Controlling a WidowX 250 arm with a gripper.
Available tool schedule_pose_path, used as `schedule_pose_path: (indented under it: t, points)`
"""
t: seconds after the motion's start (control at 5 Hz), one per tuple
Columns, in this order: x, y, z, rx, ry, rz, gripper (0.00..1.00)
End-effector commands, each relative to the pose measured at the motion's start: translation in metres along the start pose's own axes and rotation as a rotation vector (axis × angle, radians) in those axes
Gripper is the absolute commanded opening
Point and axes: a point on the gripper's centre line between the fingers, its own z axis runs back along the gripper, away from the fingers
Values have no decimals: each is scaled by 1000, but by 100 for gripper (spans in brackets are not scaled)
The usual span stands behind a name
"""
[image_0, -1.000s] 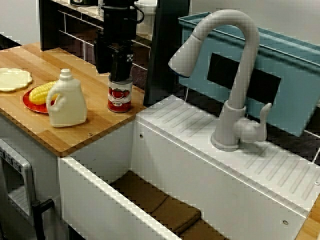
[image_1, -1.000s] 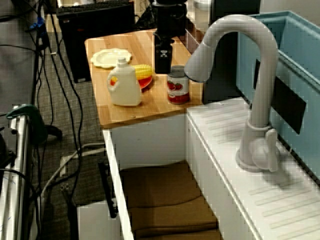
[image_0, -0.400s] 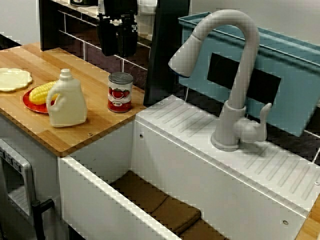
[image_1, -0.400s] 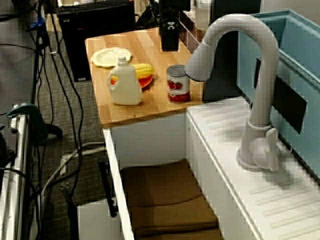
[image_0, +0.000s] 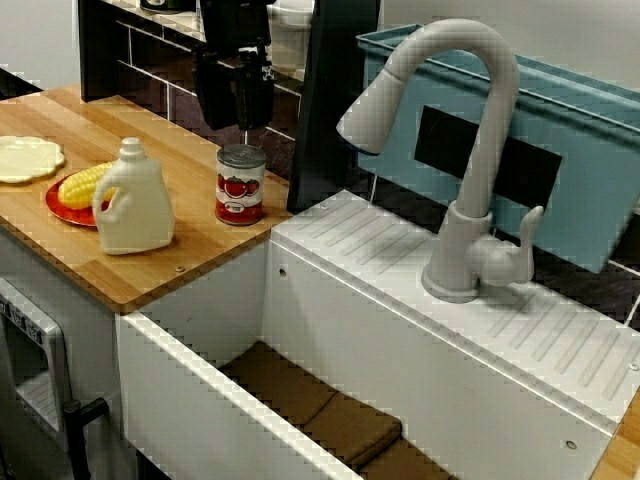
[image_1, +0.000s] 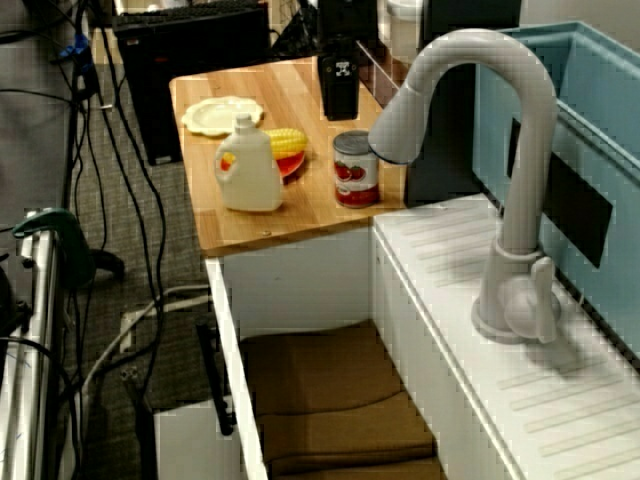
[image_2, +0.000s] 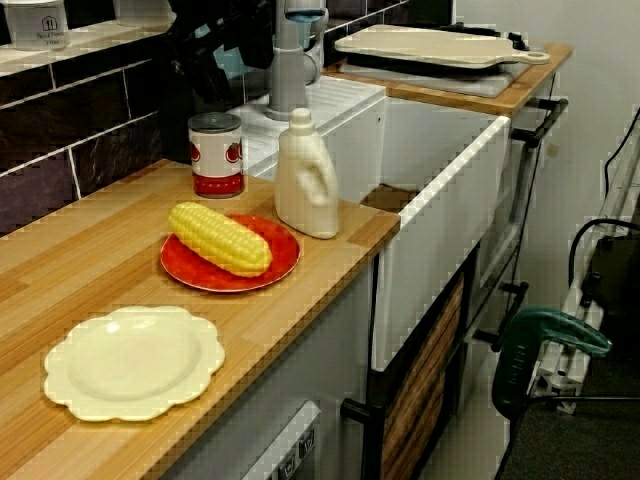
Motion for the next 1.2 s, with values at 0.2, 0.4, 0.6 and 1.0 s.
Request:
schedule_pose_path:
  t: [0.2,0.4,0.6,1.0]
  points:
    - [-10,30,32,231,-219,14,100]
    - [-12,36,32,265,-229,16,100]
    - [-12,45,32,330,-276,24,100]
    - [-12,66,23,418,-353,64,100]
